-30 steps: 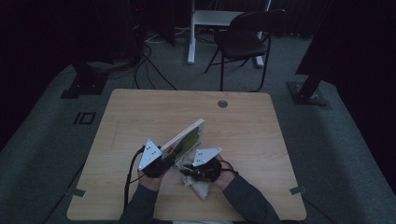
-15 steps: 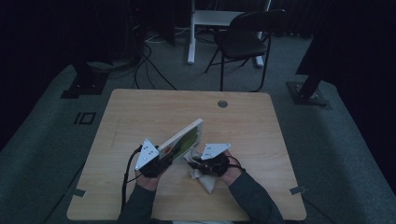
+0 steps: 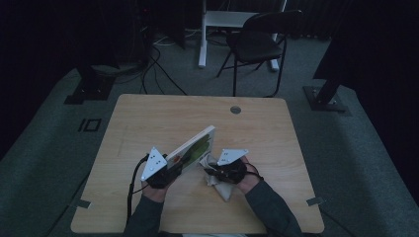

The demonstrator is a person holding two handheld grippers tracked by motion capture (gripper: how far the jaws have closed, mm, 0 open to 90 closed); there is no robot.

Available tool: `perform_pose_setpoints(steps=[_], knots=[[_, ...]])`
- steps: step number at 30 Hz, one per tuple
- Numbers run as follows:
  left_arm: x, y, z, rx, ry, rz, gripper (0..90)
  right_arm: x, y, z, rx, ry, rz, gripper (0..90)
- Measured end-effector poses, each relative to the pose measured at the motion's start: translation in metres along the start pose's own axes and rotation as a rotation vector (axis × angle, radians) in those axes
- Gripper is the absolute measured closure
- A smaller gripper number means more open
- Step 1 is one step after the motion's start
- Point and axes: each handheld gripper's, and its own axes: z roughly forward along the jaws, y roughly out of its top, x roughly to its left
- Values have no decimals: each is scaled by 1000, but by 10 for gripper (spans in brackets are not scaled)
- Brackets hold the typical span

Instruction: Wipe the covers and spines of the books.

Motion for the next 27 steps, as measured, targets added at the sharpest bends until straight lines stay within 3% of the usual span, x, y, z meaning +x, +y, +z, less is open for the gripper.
perform_pose_setpoints(steps=[27], knots=[[-3,1,2,0,-26,0,778,-26,-21,9,53,-31,124,832]])
